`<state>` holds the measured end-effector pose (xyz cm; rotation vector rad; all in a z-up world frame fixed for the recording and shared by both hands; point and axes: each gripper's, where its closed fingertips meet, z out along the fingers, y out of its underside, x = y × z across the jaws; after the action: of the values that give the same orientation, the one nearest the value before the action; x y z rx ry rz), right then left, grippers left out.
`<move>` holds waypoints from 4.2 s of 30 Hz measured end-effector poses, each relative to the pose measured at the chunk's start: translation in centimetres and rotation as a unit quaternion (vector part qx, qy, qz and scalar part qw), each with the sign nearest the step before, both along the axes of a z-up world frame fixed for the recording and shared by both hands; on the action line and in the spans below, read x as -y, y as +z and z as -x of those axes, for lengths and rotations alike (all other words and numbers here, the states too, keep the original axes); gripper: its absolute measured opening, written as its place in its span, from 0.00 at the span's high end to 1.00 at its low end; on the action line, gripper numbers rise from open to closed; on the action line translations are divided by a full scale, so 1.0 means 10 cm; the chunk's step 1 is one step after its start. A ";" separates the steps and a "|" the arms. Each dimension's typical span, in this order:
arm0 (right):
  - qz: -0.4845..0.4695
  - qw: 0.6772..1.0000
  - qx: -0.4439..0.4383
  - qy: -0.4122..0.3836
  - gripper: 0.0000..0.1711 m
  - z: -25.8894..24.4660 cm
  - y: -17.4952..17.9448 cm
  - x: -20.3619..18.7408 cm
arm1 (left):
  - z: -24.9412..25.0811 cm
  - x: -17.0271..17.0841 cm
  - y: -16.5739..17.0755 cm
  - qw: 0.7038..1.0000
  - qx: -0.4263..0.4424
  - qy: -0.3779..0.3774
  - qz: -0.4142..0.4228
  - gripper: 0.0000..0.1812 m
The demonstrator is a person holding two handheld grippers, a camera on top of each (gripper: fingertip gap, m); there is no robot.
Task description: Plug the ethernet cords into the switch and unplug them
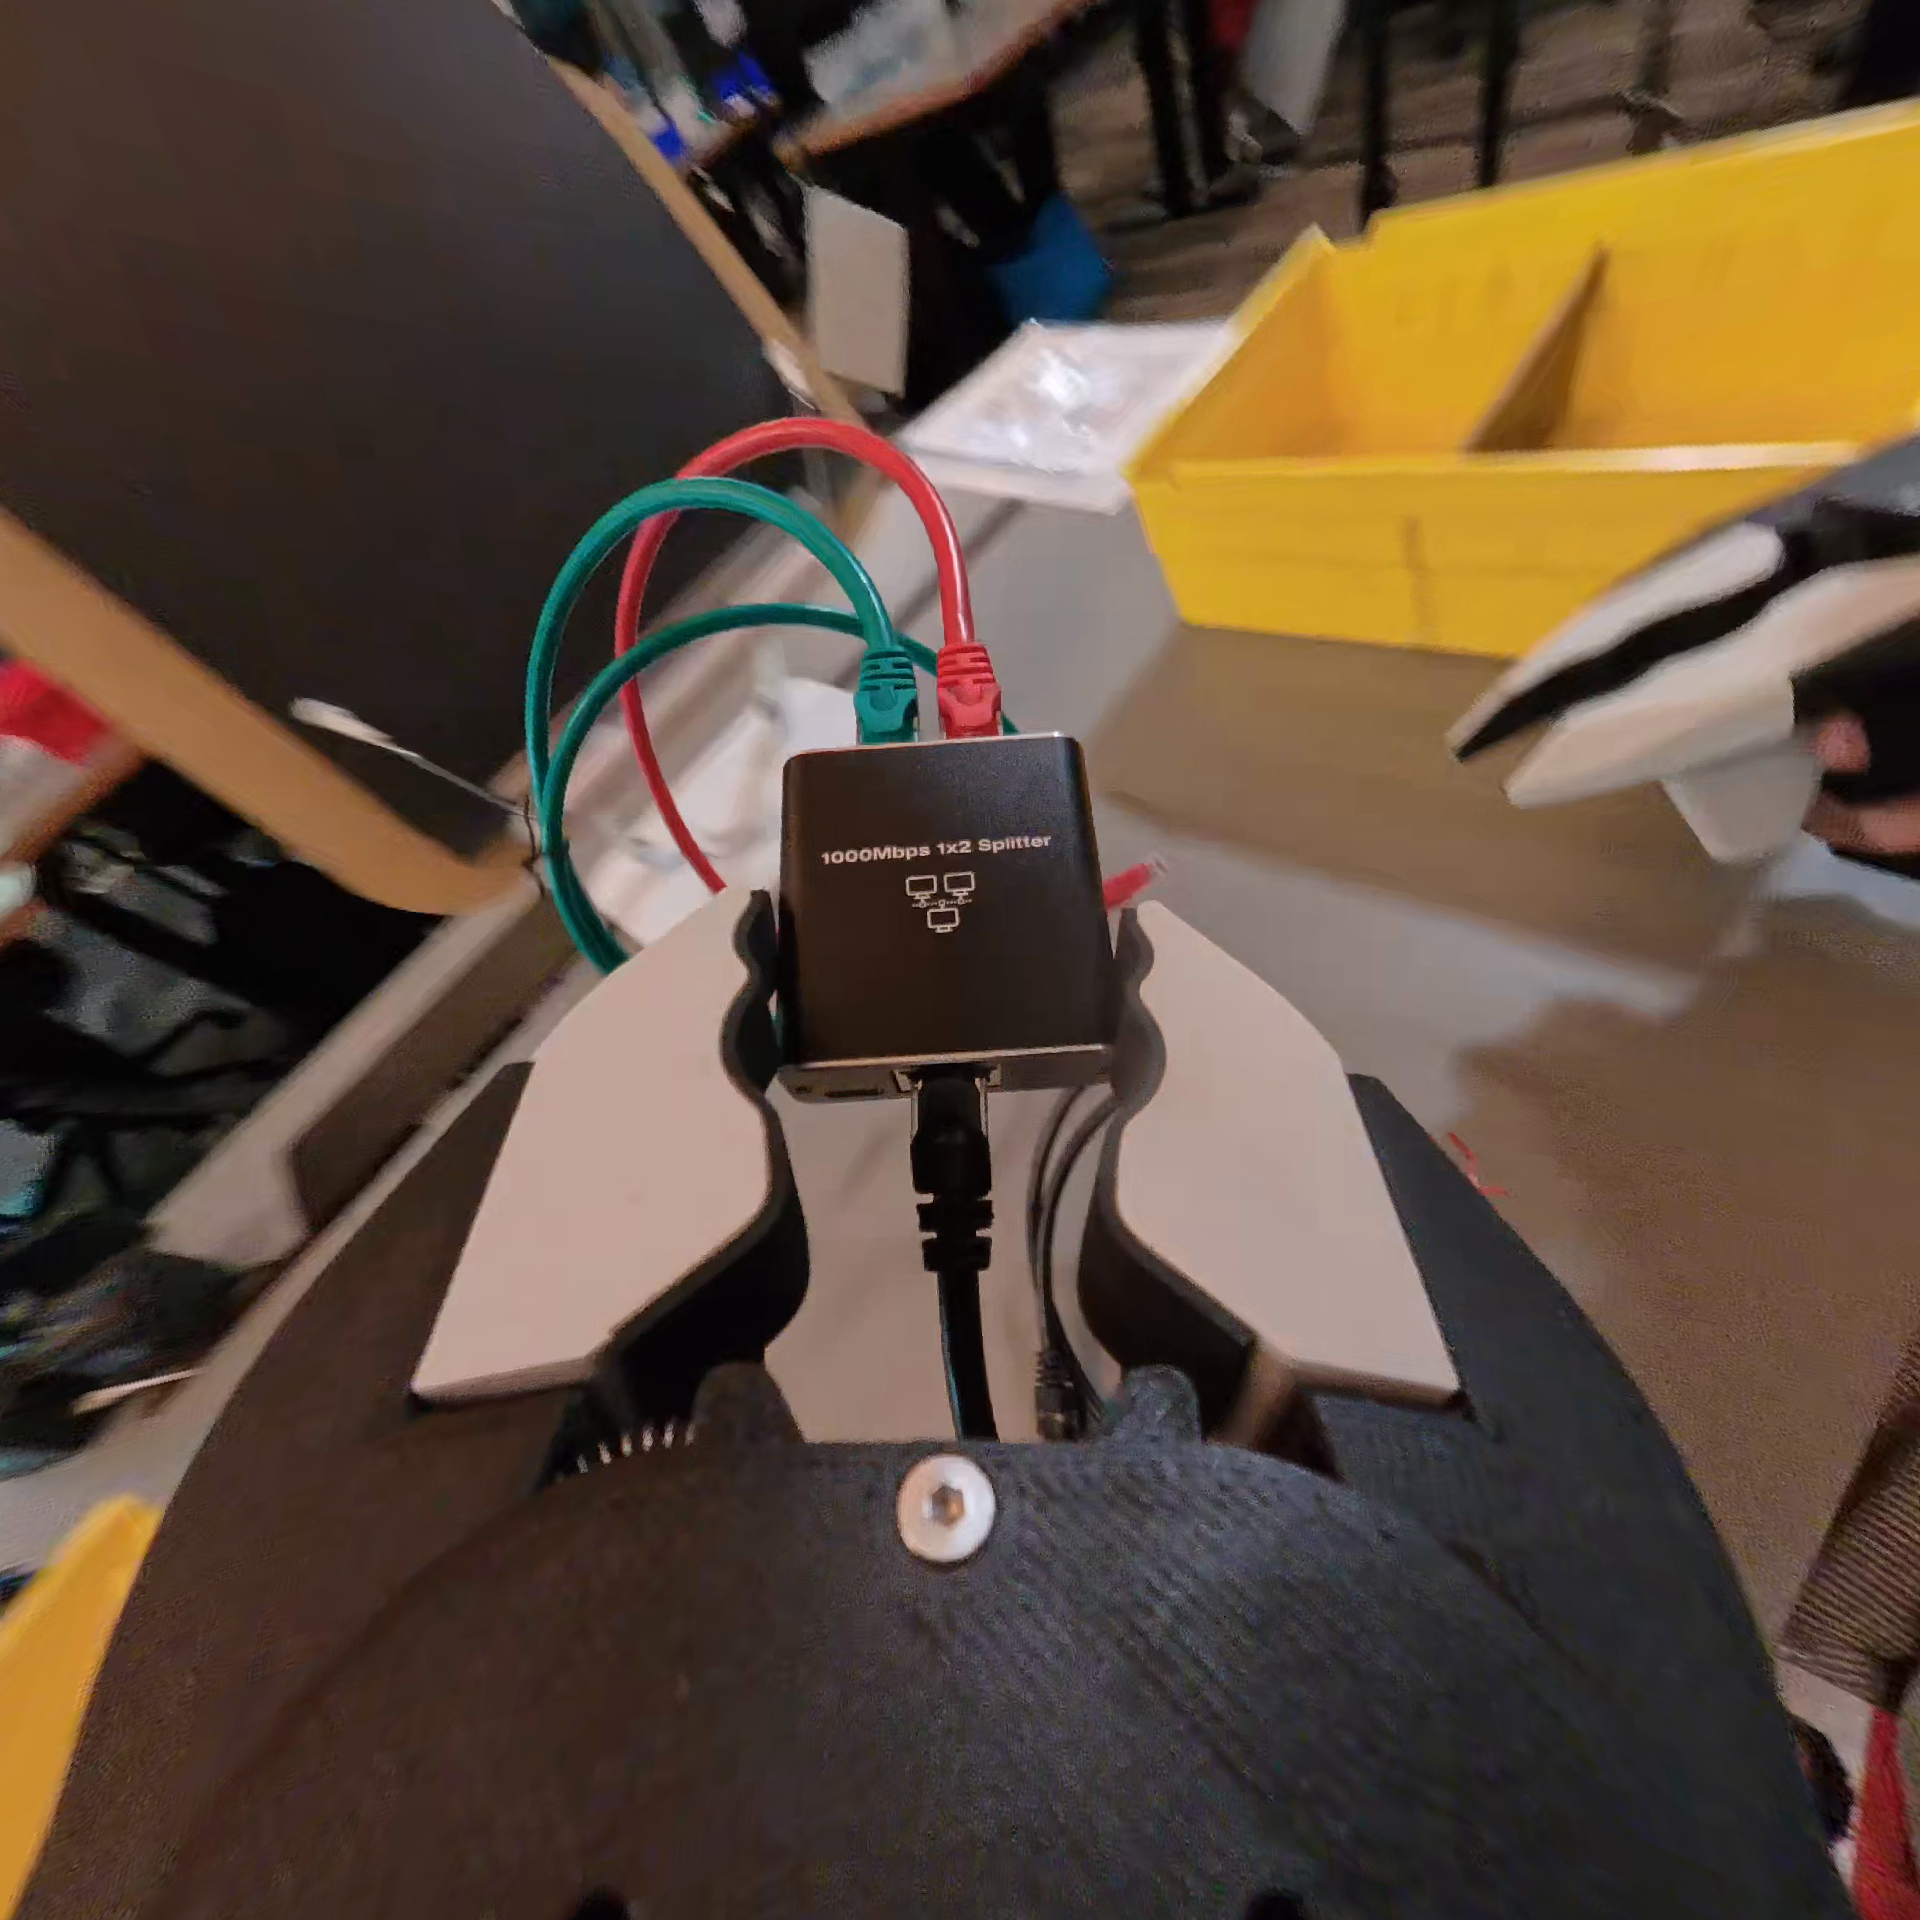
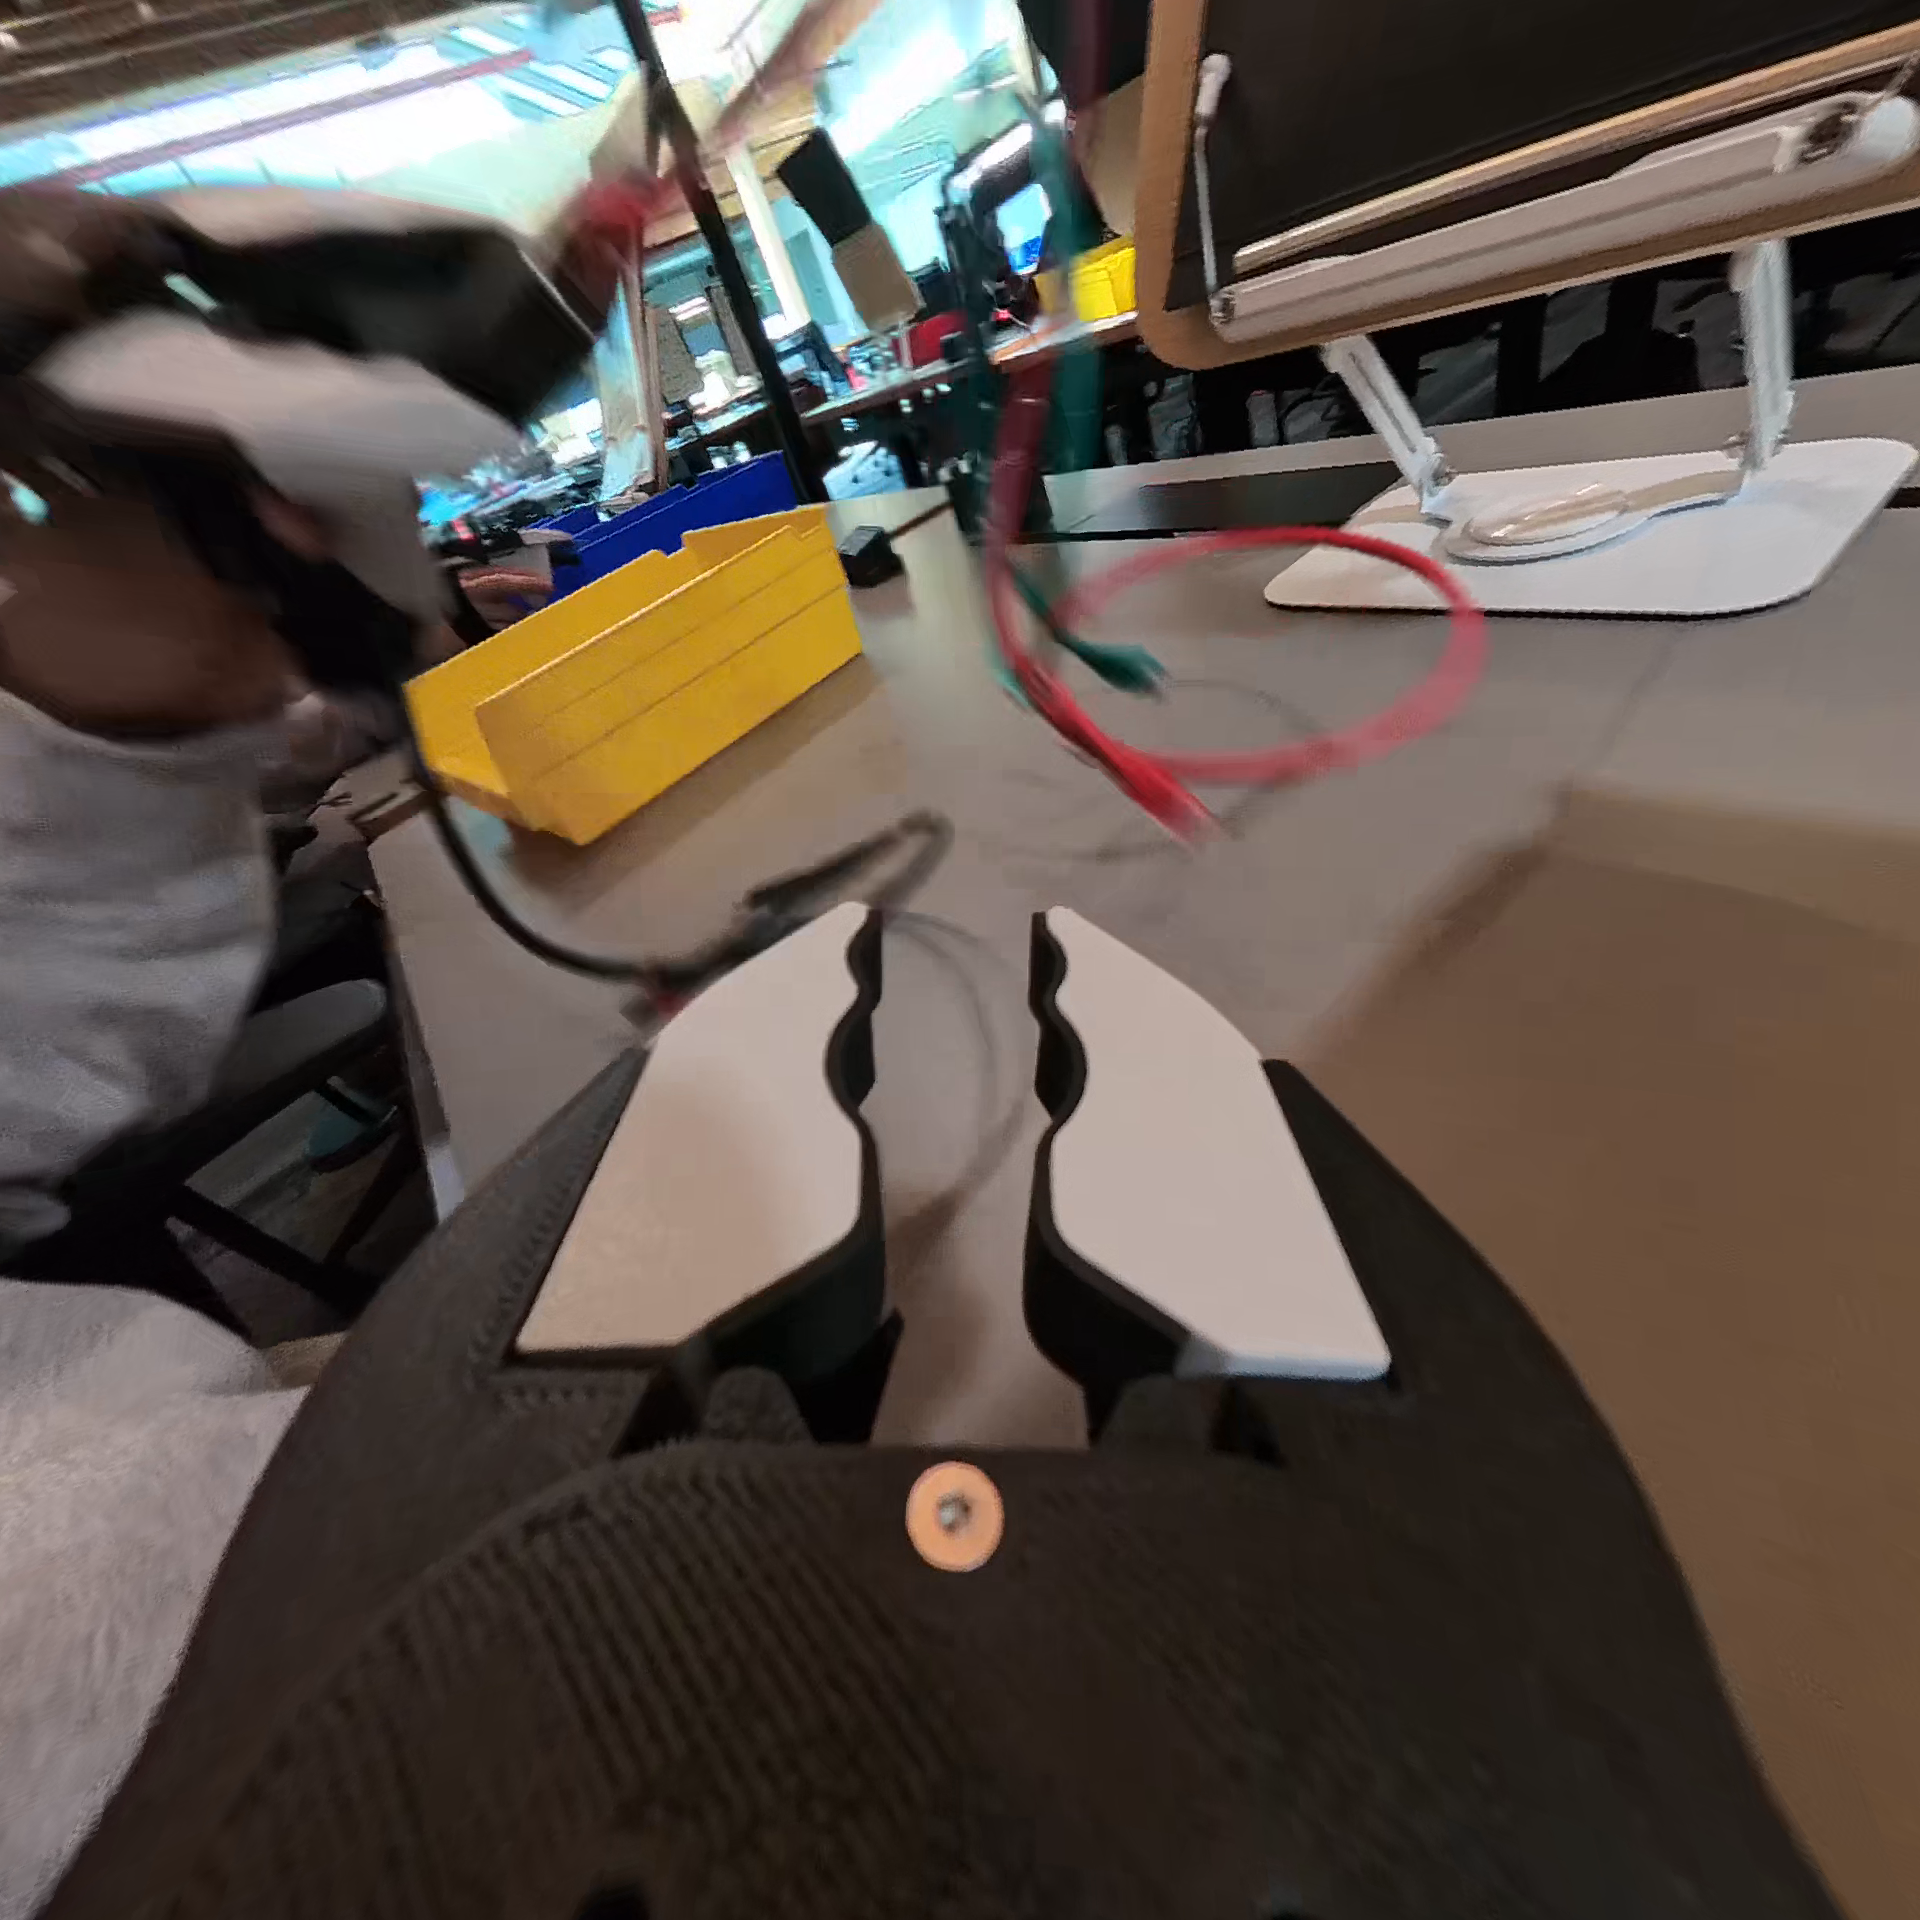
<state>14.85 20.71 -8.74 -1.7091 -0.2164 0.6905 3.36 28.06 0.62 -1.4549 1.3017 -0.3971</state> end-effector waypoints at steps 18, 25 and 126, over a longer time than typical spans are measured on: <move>0.078 0.964 -0.237 0.089 0.89 0.14 0.02 0.05 | -0.71 0.90 -1.16 0.989 0.033 -0.143 0.001 0.66; 0.091 0.965 -0.227 0.089 0.94 0.12 -0.01 0.06 | -0.72 1.05 -1.21 0.970 0.074 -0.211 0.097 0.53; 0.078 0.973 -0.160 0.143 0.89 0.40 -0.06 0.11 | -0.52 1.06 -1.15 0.772 0.174 -0.322 0.520 0.83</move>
<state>10.83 19.64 -9.33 -1.7017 -0.1866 1.2136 8.59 17.47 -10.87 -1.5864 1.2665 -2.0078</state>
